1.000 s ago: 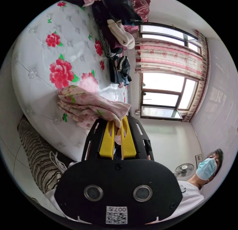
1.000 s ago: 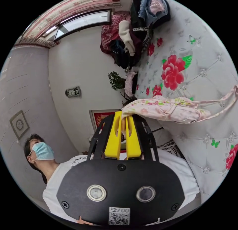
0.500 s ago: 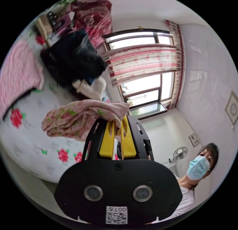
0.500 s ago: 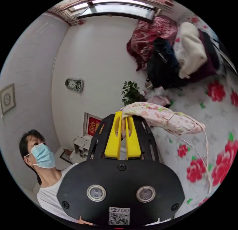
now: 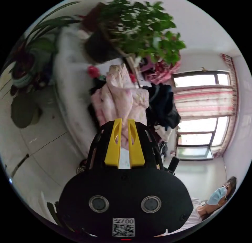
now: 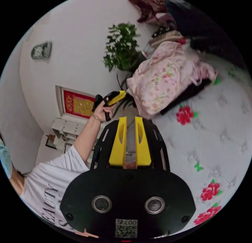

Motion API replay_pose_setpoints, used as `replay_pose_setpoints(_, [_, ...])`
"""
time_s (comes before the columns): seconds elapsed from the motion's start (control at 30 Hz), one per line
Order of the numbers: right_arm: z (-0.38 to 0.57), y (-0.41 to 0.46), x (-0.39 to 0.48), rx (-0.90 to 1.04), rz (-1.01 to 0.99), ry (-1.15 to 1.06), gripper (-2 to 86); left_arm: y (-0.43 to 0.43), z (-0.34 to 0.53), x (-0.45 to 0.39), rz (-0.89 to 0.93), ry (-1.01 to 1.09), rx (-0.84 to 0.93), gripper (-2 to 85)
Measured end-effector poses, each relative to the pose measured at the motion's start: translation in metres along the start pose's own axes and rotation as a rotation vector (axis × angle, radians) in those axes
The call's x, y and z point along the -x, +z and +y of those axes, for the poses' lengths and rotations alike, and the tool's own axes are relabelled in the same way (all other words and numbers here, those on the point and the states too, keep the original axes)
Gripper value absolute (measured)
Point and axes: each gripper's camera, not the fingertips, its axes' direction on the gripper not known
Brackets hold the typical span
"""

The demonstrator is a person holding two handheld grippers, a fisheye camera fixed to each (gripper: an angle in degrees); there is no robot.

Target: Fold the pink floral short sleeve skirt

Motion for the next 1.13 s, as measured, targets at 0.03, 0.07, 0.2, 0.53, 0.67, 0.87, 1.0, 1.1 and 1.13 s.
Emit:
replay_pose_setpoints(0.03, [0.019,0.010,-0.010,0.049,0.042,0.005,2.8,0.001,0.021,0.021,0.019,-0.031,-0.031,-0.3])
replay_pose_setpoints(0.07, [0.039,0.013,-0.019,0.095,0.107,0.006,2.9,0.001,0.032,0.029,0.026,-0.037,-0.049,-0.5])
replay_pose_setpoints(0.2, [0.102,-0.008,-0.039,0.215,0.425,-0.009,3.2,0.025,0.117,0.038,-0.120,0.081,-0.090,-0.9])
replay_pose_setpoints(0.53, [0.243,-0.095,-0.052,0.457,1.025,0.205,1.5,0.252,0.295,-0.090,-0.335,0.701,0.413,-1.0])
replay_pose_setpoints(0.67, [0.296,-0.119,-0.064,0.444,1.097,0.355,1.8,0.340,0.368,-0.144,-0.312,1.044,0.718,-1.0])
replay_pose_setpoints(0.87, [0.372,-0.150,-0.087,0.369,1.026,0.388,2.6,0.430,0.491,-0.196,-0.387,1.346,0.856,-1.0])
replay_pose_setpoints(1.0, [0.410,-0.182,-0.086,0.084,0.887,0.243,2.6,0.485,0.574,-0.220,-0.454,1.368,0.827,-1.0])
replay_pose_setpoints(1.1, [0.437,-0.210,-0.097,-0.030,0.681,0.156,2.1,0.524,0.625,-0.229,-0.458,1.225,0.804,-1.0])
replay_pose_setpoints(1.13, [0.448,-0.224,-0.110,-0.024,0.587,0.225,1.8,0.540,0.646,-0.232,-0.454,1.142,0.818,-1.0])
